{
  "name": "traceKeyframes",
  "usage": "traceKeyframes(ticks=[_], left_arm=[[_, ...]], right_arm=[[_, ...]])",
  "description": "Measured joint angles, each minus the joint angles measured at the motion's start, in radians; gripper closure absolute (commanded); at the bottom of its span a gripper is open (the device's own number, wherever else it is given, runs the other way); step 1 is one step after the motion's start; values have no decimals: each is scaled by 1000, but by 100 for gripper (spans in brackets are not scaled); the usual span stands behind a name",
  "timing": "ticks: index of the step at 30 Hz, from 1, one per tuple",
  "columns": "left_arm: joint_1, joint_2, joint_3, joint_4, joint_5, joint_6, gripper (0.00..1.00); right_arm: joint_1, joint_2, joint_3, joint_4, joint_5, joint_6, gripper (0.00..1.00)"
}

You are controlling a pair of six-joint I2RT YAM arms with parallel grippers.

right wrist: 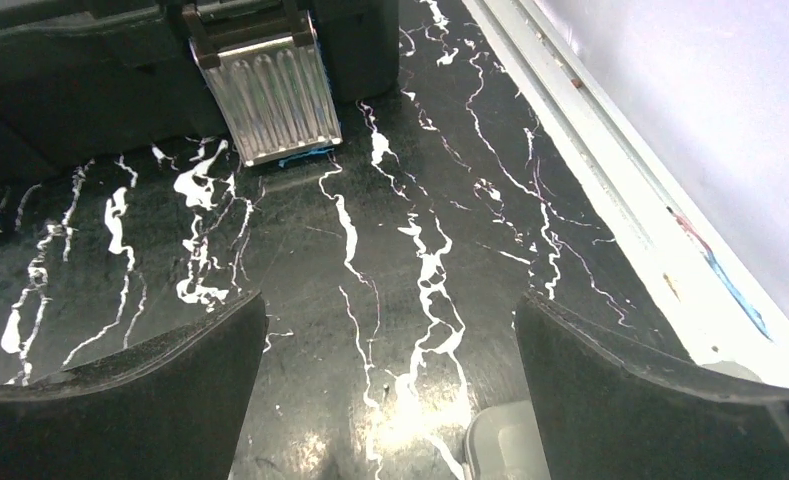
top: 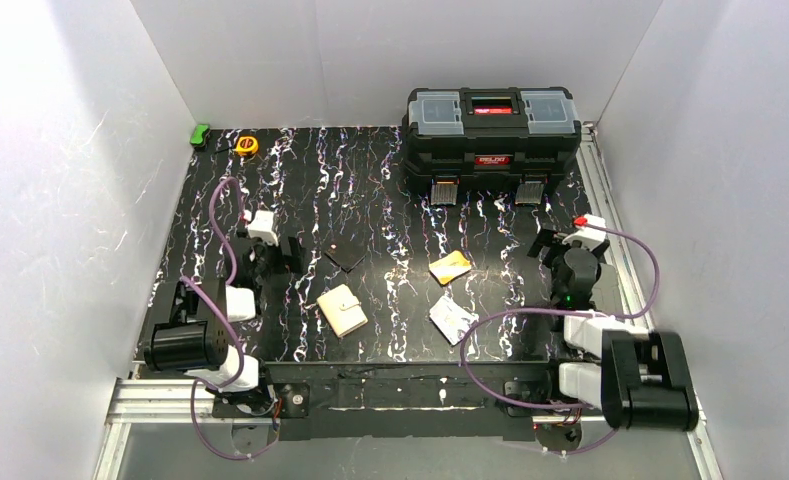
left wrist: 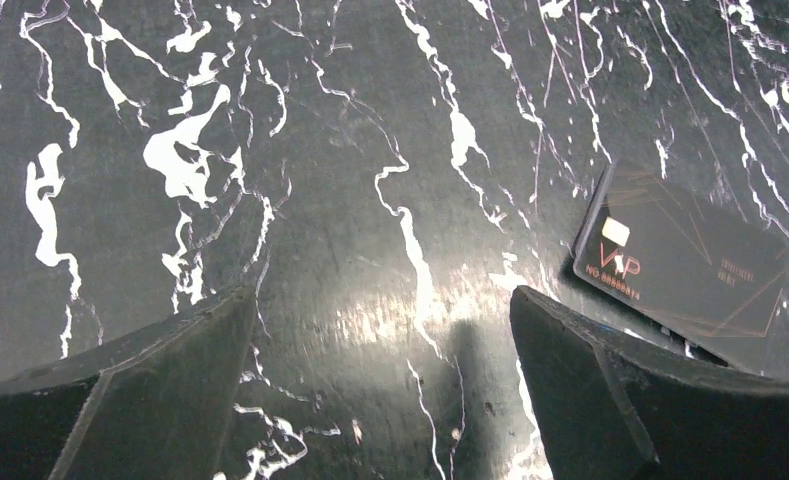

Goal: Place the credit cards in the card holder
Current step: Pick up the card holder from the center of the board.

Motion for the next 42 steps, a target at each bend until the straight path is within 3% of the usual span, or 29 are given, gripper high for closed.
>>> traceKeyframes(ticks=[4, 8, 12, 17, 22, 26, 31, 37, 42], left_arm=[[0, -35, 142, -252, -2, 11, 1], [0, -24, 502, -687, 55, 90, 0], [0, -21, 769, -1031, 97, 146, 0], [1, -21, 935, -1394, 142, 166, 7], [2, -73, 923, -1601, 201, 221, 6], [3, -234, 812, -1696, 237, 327, 5], [4, -433, 732, -1786, 278, 467, 5], [4, -532, 652, -1846, 296, 571, 5], [4, -553, 645, -1873, 305, 615, 6]], right_arm=[[0, -187, 89, -318, -8, 59, 0], [1, -220, 367, -621, -53, 167, 0], [15, -249, 476, -739, -193, 307, 0], [83, -212, 509, -884, -427, 353, 0], [442, -109, 597, -1043, -407, 318, 0], [671, -33, 649, -1100, -395, 302, 0], [896, 178, 804, -1135, -333, 251, 0], [1073, 423, 989, -1157, -274, 180, 0], [1109, 526, 1034, -1166, -257, 149, 7]])
